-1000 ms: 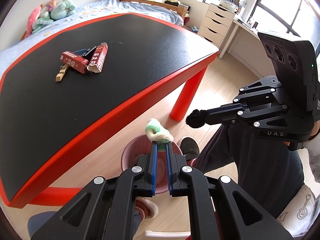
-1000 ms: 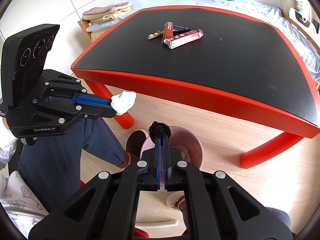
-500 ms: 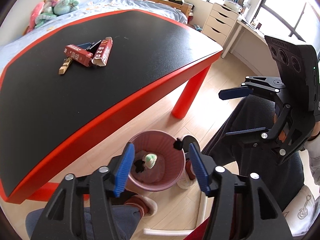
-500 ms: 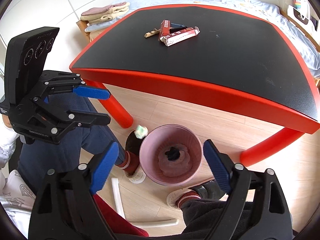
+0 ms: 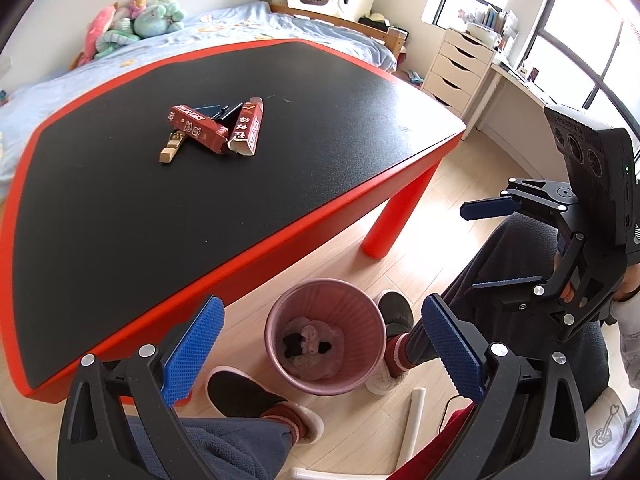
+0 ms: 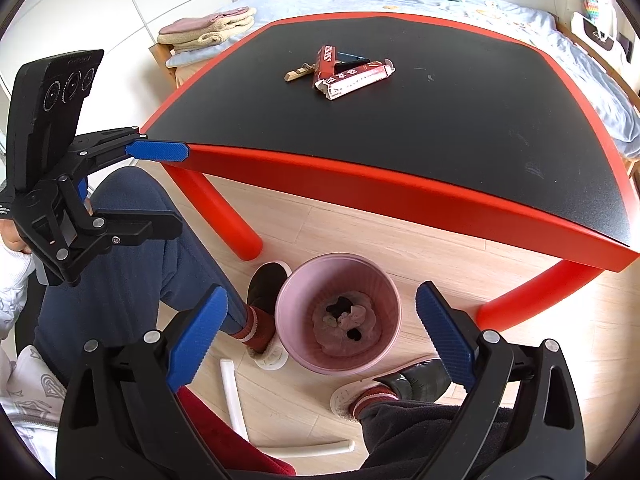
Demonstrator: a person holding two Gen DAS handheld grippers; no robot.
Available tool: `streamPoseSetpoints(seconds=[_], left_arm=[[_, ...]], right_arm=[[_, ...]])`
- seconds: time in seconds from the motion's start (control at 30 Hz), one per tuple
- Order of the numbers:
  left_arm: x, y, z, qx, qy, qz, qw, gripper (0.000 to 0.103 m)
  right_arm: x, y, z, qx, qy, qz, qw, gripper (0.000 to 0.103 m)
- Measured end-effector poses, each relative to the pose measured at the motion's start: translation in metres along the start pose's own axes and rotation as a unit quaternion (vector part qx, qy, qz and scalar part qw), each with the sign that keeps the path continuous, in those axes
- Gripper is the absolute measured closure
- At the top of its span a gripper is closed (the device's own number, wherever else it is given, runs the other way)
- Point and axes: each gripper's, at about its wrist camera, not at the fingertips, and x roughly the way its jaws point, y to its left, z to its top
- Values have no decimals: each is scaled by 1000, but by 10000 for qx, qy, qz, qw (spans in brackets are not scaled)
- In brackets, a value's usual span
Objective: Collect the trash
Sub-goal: 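Move both grippers back toward the red boxes and clothespin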
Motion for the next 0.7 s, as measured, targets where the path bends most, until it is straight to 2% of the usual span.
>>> streamPoseSetpoints(seconds=[0.3, 0.5, 0.7], left_arm=[[-9, 12, 10, -8, -111, 197, 9997, 8], [-14, 32, 24, -47, -235, 373, 9990, 8], [-14, 49, 44, 14, -301, 525, 9982, 8]], right_arm=[[-10, 0, 22, -147, -218, -16, 9997, 6], [-15, -1, 53, -421, -446, -97, 9981, 6], [-8, -3, 86, -758, -484, -158, 9958, 6]])
